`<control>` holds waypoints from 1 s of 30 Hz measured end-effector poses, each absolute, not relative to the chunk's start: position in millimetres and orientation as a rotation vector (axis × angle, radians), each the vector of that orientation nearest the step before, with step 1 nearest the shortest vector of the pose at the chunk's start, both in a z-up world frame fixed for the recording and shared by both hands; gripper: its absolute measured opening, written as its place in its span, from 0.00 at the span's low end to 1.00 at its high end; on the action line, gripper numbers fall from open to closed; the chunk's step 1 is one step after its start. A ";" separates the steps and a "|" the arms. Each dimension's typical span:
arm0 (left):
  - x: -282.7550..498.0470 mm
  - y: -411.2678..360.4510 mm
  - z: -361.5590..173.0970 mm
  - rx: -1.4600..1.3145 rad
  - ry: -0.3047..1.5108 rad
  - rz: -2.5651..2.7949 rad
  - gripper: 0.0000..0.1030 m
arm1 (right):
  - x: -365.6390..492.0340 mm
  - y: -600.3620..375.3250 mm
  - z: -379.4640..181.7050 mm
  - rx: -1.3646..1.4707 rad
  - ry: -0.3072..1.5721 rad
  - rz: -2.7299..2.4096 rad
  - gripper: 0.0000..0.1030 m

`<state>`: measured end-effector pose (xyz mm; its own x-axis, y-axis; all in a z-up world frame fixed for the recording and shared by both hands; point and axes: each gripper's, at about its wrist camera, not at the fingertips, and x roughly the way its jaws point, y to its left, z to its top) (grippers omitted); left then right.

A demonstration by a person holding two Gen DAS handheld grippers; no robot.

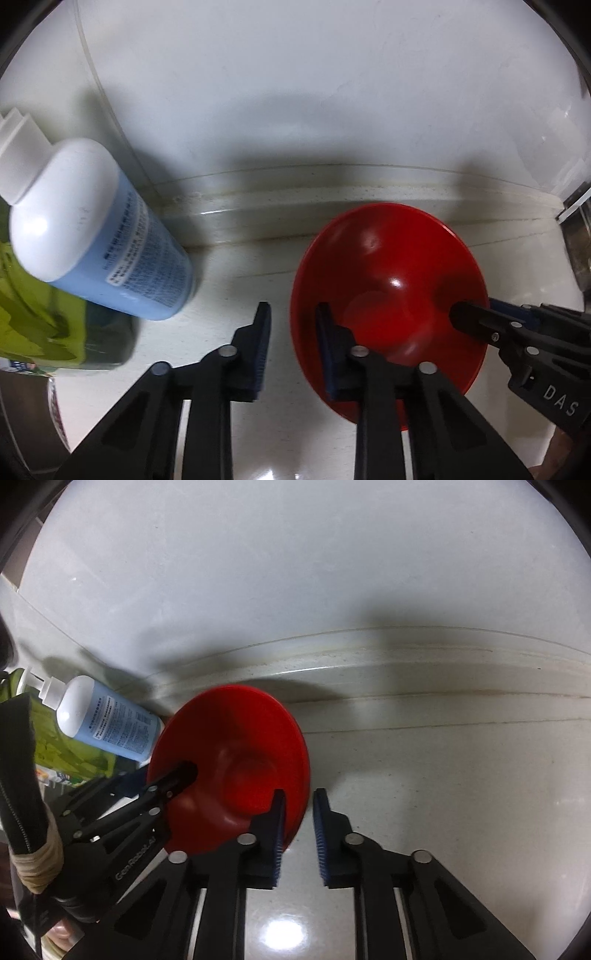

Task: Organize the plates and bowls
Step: 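Close both tools on the red bowl rim, then lift the red bowl with both tools and carry it over the white bowl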

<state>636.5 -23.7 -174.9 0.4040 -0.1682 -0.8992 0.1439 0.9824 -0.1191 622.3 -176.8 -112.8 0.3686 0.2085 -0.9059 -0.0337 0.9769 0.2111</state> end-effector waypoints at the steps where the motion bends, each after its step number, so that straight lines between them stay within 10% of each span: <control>1: 637.1 -23.5 -176.2 -0.030 1.144 -0.196 0.21 | 622.4 -176.4 -112.5 0.167 1.185 0.156 0.13; 30: 558.4 -44.2 -98.6 -0.057 1.063 -0.310 0.17 | 546.5 -185.2 -46.1 0.187 1.094 0.110 0.12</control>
